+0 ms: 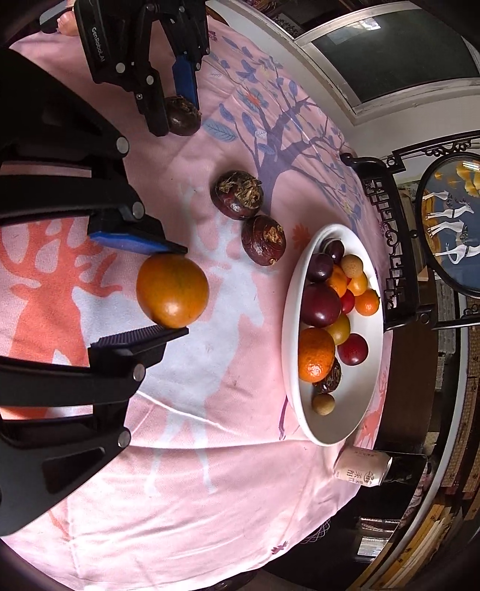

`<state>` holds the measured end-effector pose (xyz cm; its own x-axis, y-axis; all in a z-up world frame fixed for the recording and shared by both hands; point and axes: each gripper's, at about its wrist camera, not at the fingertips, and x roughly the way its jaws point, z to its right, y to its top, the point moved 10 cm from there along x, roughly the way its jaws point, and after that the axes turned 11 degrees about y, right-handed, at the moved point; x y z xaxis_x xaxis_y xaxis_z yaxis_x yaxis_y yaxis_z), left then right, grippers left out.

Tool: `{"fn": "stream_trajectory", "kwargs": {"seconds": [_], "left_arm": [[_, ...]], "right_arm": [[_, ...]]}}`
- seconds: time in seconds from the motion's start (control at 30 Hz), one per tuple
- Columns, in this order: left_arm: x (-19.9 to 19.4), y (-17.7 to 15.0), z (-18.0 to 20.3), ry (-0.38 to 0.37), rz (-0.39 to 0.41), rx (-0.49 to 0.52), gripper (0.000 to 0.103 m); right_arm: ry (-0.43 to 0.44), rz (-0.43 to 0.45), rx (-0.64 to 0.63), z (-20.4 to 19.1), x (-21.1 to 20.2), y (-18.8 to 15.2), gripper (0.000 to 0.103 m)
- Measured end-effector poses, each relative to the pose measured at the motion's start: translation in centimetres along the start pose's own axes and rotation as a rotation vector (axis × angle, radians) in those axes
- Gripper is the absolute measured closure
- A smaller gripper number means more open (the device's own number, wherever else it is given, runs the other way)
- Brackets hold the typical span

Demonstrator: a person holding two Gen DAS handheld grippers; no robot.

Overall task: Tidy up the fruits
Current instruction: 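Lower both fruits onto the white plate and open both tools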

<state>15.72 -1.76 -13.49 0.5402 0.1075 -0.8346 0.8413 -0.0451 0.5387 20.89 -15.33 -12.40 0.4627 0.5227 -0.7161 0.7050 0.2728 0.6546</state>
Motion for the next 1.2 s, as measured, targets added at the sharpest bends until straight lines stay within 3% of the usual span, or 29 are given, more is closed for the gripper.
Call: {"fn": "stream_trajectory", "kwargs": {"seconds": [0.17, 0.4, 0.6, 0.8, 0.9, 0.93, 0.97, 1.0, 1.07, 1.2], "left_arm": [[-1.5, 2.9, -0.2, 0.012, 0.055, 0.005, 0.062], [-3.8, 12.4, 1.8, -0.028, 0.205, 0.007, 0.062], [0.5, 18.7, 3.3, -0.067, 0.174, -0.055, 0.062], [5.5, 20.4, 4.1, -0.037, 0.107, -0.064, 0.061], [5.8, 21.1, 4.1, -0.019, 0.143, -0.059, 0.061], [5.8, 21.4, 4.3, -0.018, 0.151, -0.056, 0.055], [5.7, 21.7, 4.3, -0.020, 0.158, -0.058, 0.035], [5.4, 21.9, 4.1, -0.007, 0.171, -0.067, 0.026], [4.3, 22.3, 3.5, 0.014, 0.219, -0.082, 0.021], [2.6, 21.4, 2.4, -0.004, 0.226, -0.109, 0.021]], "right_arm": [[0.004, 0.069, -0.003, -0.3, -2.0, 1.3, 0.066], [-0.035, 0.219, -0.025, 1.0, -5.3, 6.7, 0.066], [-0.053, 0.229, 0.004, 3.9, -3.0, 10.3, 0.066], [-0.084, 0.179, -0.004, 5.9, 0.7, 11.6, 0.066], [-0.102, 0.168, -0.002, 6.5, 2.2, 11.7, 0.064], [-0.113, 0.172, -0.005, 6.7, 2.6, 11.8, 0.061], [-0.126, 0.179, -0.010, 6.8, 2.6, 11.9, 0.053], [-0.142, 0.190, -0.011, 6.9, 2.4, 11.9, 0.050], [-0.136, 0.211, -0.001, 6.9, 1.7, 11.9, 0.050], [-0.113, 0.224, 0.029, 6.7, 0.0, 11.1, 0.050]]}}
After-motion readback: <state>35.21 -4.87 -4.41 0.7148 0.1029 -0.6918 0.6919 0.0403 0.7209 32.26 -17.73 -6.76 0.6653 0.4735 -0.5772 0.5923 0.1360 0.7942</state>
